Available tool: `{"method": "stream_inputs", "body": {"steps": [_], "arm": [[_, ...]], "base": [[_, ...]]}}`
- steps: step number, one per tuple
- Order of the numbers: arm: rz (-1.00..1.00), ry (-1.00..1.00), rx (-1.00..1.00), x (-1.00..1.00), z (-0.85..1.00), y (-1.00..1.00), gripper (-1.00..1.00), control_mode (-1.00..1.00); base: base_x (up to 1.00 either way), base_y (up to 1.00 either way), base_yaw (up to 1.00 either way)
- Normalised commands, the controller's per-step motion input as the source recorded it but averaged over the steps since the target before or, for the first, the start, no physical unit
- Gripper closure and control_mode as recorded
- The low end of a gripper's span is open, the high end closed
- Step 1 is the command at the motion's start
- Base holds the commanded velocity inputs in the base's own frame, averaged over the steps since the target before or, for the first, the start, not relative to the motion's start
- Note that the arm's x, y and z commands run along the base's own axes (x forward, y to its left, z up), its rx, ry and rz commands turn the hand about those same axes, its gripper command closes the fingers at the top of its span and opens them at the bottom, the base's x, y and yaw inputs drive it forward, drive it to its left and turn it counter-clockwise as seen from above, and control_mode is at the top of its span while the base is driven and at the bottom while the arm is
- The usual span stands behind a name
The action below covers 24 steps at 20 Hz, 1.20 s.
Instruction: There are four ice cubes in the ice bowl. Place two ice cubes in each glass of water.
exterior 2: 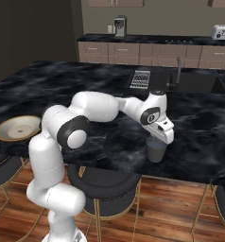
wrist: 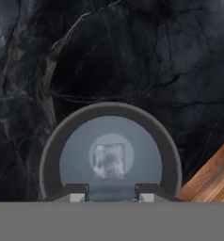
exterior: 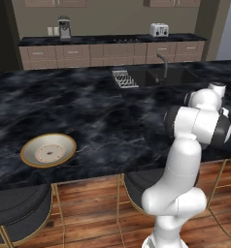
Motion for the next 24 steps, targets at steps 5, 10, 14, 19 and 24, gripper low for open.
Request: {"method": "stream_inputs", "body": {"steps": [5, 10, 14, 19, 24], "arm": [[-0.1, 0.0, 0.0, 0.25, 0.0, 0.0, -1.0, -1.0], [-0.08, 0.0, 0.0, 0.05, -0.01, -0.14, 1.0, -1.0], [-0.07, 0.0, 0.0, 0.0, 0.0, -0.31, 1.0, -1.0], [-0.05, 0.0, 0.01, 0.0, 0.0, -0.19, 1.0, -1.0], [-0.06, 0.0, 0.03, 0.02, 0.0, -0.01, 1.0, -1.0]], "base": [[0.0, 0.0, 0.0], [0.0, 0.0, 0.0], [0.0, 0.0, 0.0], [0.0, 0.0, 0.0], [0.0, 0.0, 0.0]]}}
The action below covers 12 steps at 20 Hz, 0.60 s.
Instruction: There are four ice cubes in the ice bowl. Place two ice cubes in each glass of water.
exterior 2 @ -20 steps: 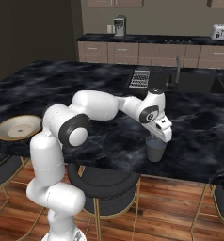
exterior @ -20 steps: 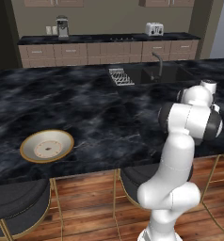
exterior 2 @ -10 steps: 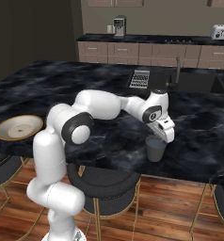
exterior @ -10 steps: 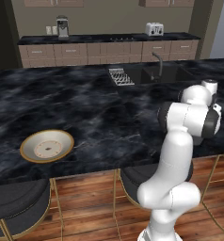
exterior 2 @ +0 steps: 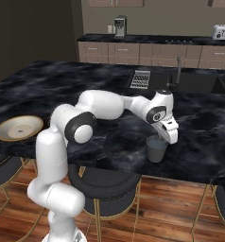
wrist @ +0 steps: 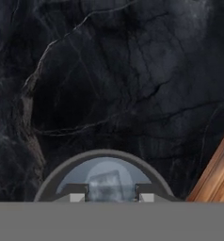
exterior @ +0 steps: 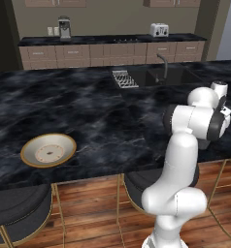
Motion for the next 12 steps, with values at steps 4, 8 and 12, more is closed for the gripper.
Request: {"method": "stream_inputs", "body": {"steps": [4, 8, 12], "arm": [[-0.05, 0.0, 0.03, 0.03, 0.0, 0.0, 1.0, -1.0], [-0.06, 0.0, 0.02, 0.09, -0.01, 0.0, -1.0, -1.0], [-0.05, 0.0, 0.02, 0.21, 0.0, 0.0, -1.0, -1.0]], "base": [[0.0, 0.0, 0.0], [0.0, 0.0, 0.0], [0.0, 0.0, 0.0]]}}
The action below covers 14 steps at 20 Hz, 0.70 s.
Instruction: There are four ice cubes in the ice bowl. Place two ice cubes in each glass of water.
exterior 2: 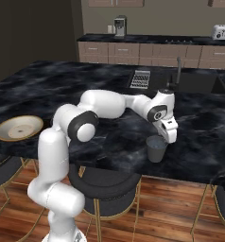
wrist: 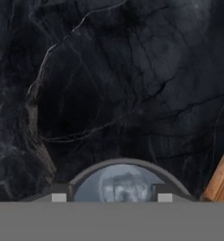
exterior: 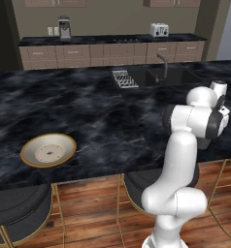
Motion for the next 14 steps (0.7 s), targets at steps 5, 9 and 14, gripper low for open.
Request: {"method": "stream_inputs", "body": {"steps": [5, 9, 14], "arm": [[-0.04, 0.0, 0.03, 0.21, 0.0, 0.0, -1.0, -1.0], [-0.01, 0.0, 0.03, -0.25, 0.23, -0.03, -1.0, -1.0], [0.08, 0.0, -0.01, -1.0, 0.1, 0.4, -1.0, -1.0]], "base": [[0.0, 0.0, 0.0], [0.0, 0.0, 0.0], [0.0, 0.0, 0.0]]}}
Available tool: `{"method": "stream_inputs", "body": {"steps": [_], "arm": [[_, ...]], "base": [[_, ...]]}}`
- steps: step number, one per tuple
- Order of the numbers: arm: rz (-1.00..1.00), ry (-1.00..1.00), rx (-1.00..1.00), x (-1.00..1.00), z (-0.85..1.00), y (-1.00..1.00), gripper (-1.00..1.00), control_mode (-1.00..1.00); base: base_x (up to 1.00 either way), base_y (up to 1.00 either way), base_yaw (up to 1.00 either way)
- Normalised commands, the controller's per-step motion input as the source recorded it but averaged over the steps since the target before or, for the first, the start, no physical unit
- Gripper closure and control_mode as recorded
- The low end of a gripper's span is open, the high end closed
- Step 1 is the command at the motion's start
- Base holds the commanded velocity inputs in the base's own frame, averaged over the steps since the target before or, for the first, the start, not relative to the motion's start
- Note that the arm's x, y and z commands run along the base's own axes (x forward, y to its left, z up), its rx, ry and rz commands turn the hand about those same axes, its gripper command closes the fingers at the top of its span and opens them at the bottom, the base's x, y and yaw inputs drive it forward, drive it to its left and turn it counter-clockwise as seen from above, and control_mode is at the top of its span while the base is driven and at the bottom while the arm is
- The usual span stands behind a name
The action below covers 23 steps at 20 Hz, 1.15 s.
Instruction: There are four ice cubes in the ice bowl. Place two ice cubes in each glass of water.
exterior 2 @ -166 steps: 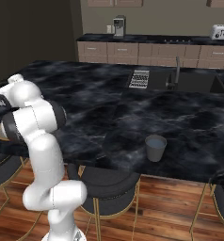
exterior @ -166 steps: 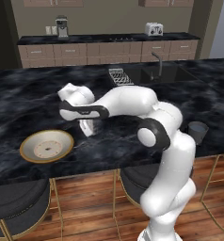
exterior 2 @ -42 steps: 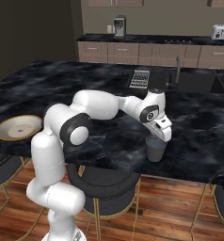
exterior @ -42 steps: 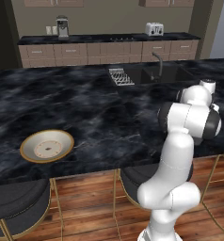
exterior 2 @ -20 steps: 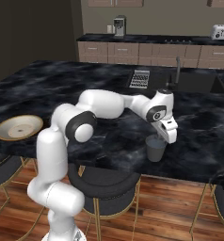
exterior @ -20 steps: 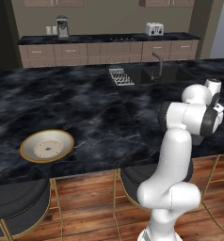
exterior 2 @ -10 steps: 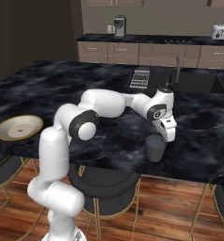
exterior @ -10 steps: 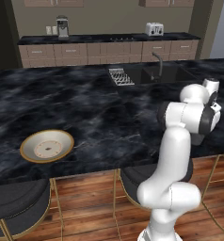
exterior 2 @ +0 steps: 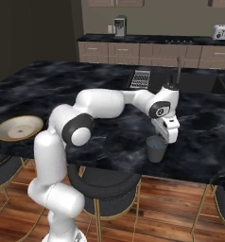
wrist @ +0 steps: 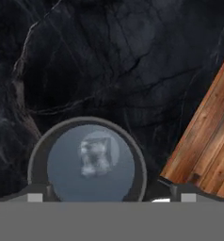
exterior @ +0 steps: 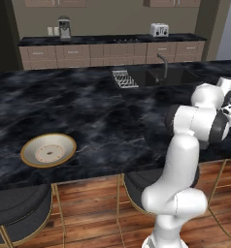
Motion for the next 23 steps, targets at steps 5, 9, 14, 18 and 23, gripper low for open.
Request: {"method": "stream_inputs", "body": {"steps": [5, 9, 14, 18, 23], "arm": [[0.3, -0.02, -0.16, -0.83, -0.13, 1.0, -1.0, -1.0], [0.37, -0.06, -0.16, -0.71, -0.09, 1.0, -1.0, -1.0], [0.21, -0.03, -0.02, -0.55, 0.09, 1.0, -1.0, -1.0], [0.09, 0.0, 0.0, -0.45, 0.12, 1.0, -1.0, -1.0], [0.11, -0.01, -0.02, -0.45, 0.28, 1.0, -1.0, -1.0]], "base": [[0.0, 0.0, 0.0], [0.0, 0.0, 0.0], [0.0, 0.0, 0.0], [0.0, 0.0, 0.0], [0.0, 0.0, 0.0]]}}
